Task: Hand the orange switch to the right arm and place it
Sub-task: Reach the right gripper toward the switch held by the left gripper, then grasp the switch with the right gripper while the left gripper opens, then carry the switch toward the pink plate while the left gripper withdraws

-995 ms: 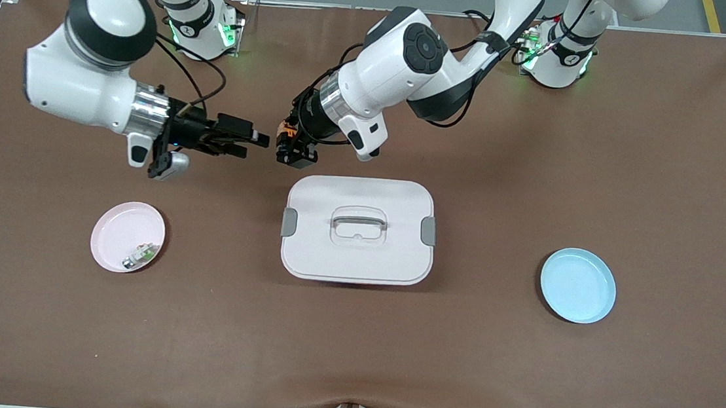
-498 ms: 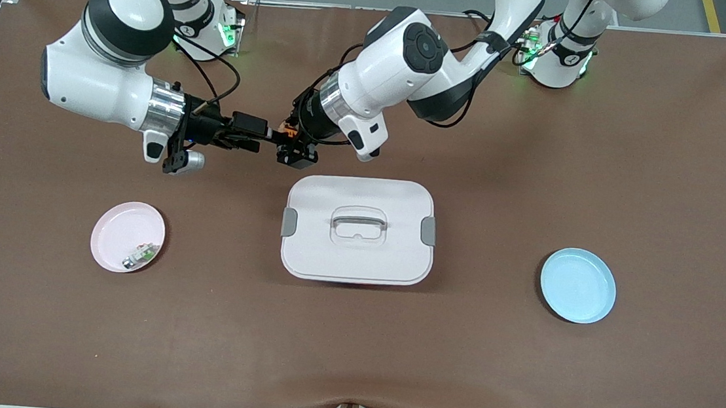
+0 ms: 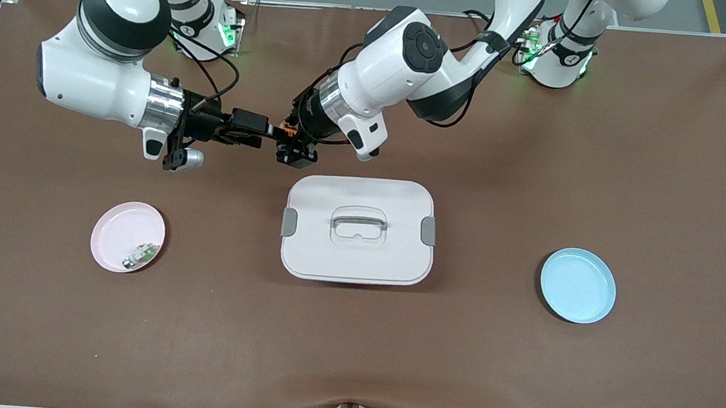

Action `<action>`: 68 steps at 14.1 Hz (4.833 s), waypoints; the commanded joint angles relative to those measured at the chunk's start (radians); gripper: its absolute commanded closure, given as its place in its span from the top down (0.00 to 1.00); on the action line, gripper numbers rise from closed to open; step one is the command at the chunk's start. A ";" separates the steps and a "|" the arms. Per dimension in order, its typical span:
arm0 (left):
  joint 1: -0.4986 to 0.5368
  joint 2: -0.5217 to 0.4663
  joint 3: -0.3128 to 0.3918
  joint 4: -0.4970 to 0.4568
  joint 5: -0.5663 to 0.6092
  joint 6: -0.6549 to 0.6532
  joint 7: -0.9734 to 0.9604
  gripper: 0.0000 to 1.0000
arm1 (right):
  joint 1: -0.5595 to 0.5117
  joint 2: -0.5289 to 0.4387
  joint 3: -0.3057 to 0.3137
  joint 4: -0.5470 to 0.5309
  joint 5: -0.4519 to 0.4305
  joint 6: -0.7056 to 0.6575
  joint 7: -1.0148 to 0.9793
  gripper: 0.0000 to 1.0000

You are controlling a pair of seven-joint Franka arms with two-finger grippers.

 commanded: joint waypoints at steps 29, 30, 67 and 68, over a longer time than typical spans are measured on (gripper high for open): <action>-0.013 0.004 0.015 0.024 0.034 -0.013 -0.011 0.29 | 0.057 -0.005 -0.009 0.000 -0.054 0.015 0.015 0.00; -0.013 0.004 0.015 0.024 0.034 -0.013 -0.010 0.30 | 0.053 -0.005 -0.010 0.002 -0.054 0.014 0.011 0.00; 0.336 -0.358 0.287 0.004 0.528 -0.654 0.510 1.00 | -0.239 0.030 -0.013 0.244 -0.846 -0.236 -0.873 0.00; 0.369 -0.377 0.287 -0.010 0.527 -0.669 0.562 1.00 | -0.249 0.030 -0.013 0.244 -0.869 -0.236 -0.903 0.00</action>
